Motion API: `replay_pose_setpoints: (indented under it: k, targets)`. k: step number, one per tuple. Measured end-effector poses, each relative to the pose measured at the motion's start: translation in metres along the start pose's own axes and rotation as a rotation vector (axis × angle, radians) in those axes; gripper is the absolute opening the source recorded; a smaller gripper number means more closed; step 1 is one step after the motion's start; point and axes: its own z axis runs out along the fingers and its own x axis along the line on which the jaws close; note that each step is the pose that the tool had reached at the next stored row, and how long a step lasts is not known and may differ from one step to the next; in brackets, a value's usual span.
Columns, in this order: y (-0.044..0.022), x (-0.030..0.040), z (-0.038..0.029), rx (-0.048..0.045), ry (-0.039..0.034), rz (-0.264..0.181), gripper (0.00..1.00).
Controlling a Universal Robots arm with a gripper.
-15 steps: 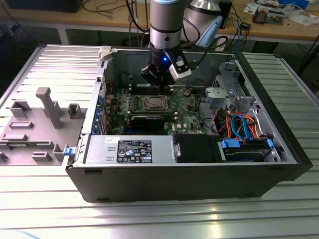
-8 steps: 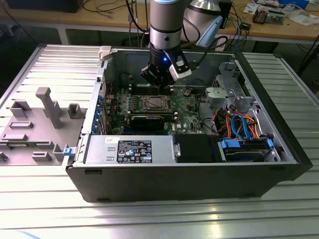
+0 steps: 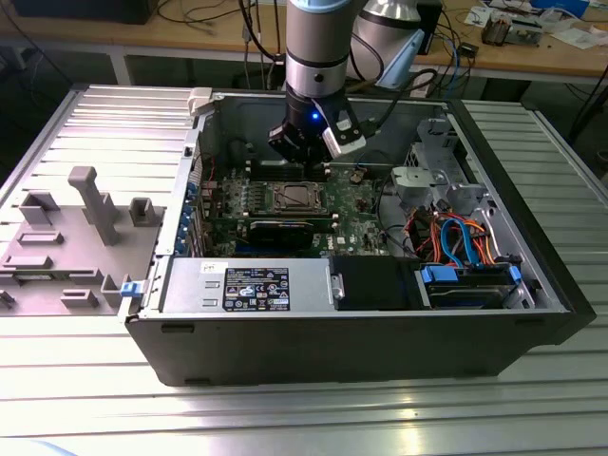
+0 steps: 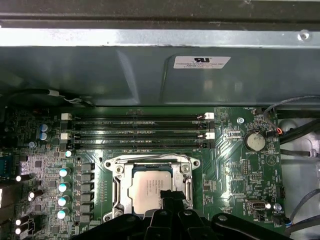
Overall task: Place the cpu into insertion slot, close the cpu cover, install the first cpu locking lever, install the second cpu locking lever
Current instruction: 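Install the second cpu locking lever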
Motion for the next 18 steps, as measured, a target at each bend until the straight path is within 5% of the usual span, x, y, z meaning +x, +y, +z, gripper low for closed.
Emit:
replay_pose_setpoints:
  k: [18]
  targets:
    - [-0.0053,0.0000,0.0003,-0.0002,0.0001,0.000,0.11]
